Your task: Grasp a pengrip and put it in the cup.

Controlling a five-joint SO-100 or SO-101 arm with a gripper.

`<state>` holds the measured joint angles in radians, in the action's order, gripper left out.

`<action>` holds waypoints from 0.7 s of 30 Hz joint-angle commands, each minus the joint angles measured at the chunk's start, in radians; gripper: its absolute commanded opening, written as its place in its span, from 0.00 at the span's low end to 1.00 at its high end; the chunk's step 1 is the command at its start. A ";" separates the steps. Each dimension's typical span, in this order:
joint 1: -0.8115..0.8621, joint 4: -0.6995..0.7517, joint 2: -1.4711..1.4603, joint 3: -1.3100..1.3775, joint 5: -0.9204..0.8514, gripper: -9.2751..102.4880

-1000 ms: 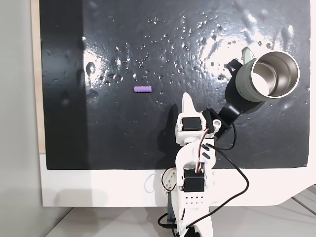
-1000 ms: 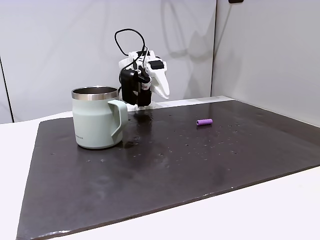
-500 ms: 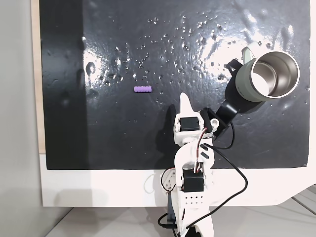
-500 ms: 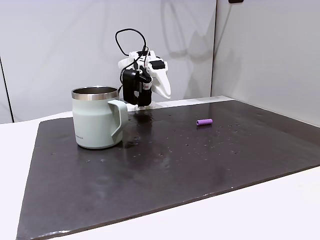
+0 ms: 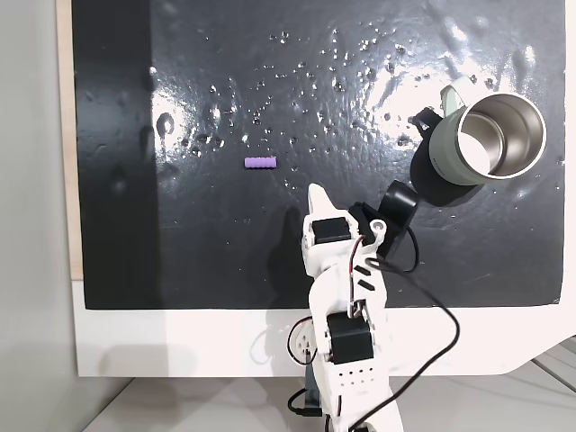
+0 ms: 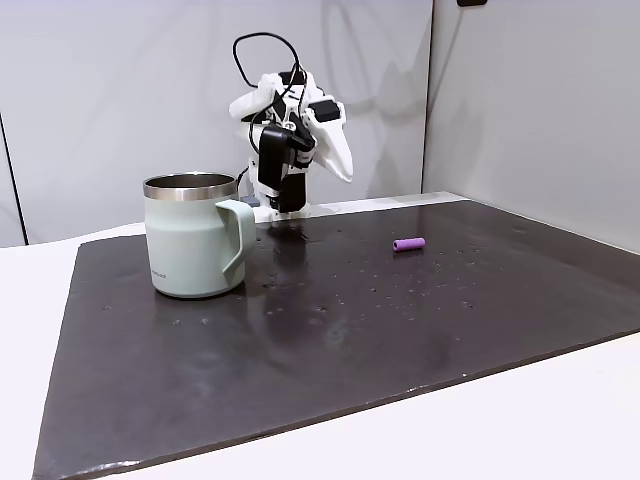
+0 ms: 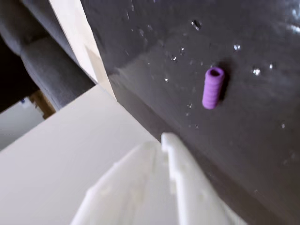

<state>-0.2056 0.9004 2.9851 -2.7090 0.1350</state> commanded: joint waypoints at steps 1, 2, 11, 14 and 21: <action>-0.072 0.103 -0.213 0.293 0.064 0.10; -0.095 0.138 -0.259 0.342 0.089 0.13; -0.236 0.364 -0.632 0.676 0.275 0.28; -0.261 0.423 -0.747 0.776 0.333 0.29; -0.264 0.477 -0.983 0.957 0.385 0.29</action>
<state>-0.4587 1.3622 2.0647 -1.8592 0.5031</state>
